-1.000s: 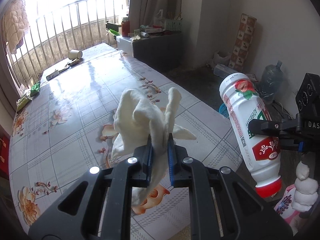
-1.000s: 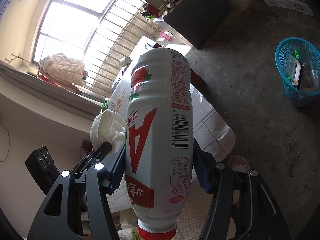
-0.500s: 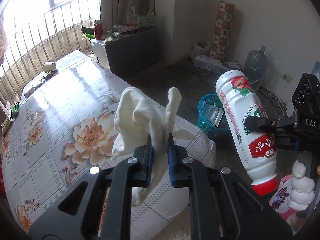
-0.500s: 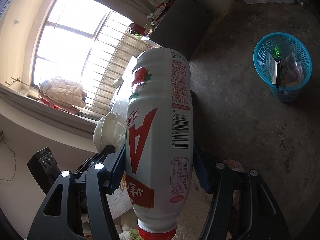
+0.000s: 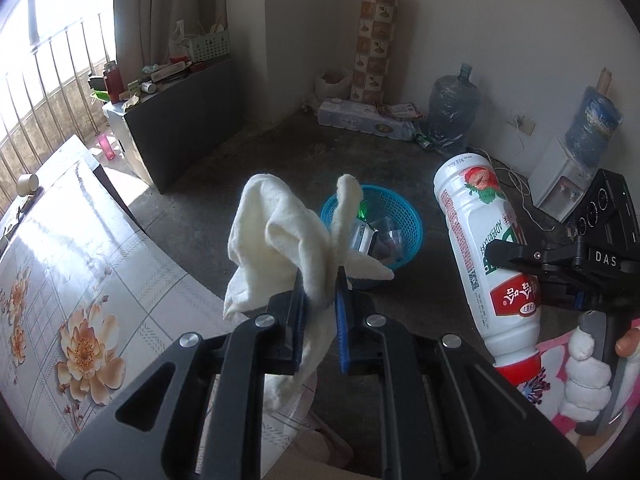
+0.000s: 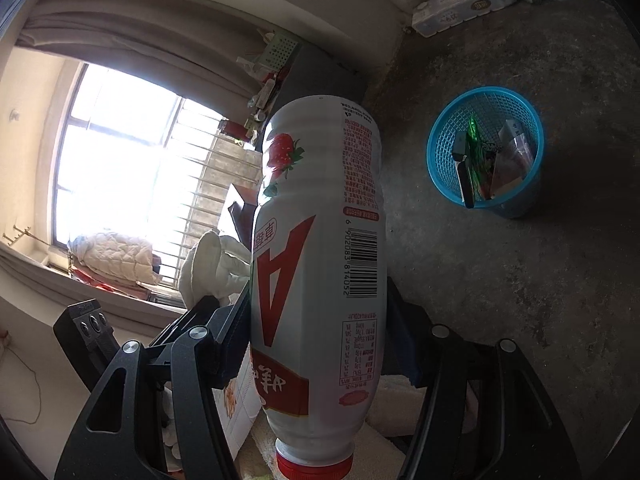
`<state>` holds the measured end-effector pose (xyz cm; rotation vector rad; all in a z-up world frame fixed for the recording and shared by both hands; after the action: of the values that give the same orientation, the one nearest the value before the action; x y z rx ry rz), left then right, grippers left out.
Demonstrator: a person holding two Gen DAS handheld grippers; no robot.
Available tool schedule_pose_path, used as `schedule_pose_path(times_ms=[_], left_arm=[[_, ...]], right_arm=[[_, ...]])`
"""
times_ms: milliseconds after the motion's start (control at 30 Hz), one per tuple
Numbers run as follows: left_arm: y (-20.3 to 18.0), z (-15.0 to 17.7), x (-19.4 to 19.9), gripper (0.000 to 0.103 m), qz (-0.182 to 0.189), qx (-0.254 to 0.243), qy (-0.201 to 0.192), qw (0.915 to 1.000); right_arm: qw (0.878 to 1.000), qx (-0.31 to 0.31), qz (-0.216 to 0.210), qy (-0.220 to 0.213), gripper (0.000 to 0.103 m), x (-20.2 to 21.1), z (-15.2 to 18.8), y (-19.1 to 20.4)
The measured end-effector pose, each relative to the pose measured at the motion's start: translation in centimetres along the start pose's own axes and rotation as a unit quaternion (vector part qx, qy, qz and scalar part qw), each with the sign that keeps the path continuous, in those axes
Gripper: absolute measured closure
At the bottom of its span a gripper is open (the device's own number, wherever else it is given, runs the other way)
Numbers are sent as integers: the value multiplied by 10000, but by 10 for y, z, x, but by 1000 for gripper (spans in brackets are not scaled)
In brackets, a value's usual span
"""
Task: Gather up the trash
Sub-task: 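Carry the cloth and bottle over the blue wastebasket with both tools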
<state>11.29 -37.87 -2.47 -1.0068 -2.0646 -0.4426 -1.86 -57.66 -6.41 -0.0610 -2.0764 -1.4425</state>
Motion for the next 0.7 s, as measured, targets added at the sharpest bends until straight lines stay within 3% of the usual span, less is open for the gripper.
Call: schedule_pose_path(times_ms=[467, 700], left_arm=[[-59, -46, -109, 91, 926, -153, 722, 9930], [-82, -68, -179, 91, 1279, -64, 1209, 9844]], right_arm=[[9961, -768, 316, -301, 44, 10, -34, -77], [9921, -1152, 449, -202, 44, -22, -86, -113]])
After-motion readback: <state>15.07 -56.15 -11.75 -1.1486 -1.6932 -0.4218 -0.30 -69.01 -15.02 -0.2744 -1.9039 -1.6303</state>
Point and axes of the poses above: each gripper's, at about its wrist camera, not at the fingertips, and x roughly against the way its jaws point, y to its left, z to its underside, the point moved 7 cm from there along -x, roughly the way its jaws point, and after that the axes turned 2 degrees about -x, right-handed, at the moved point
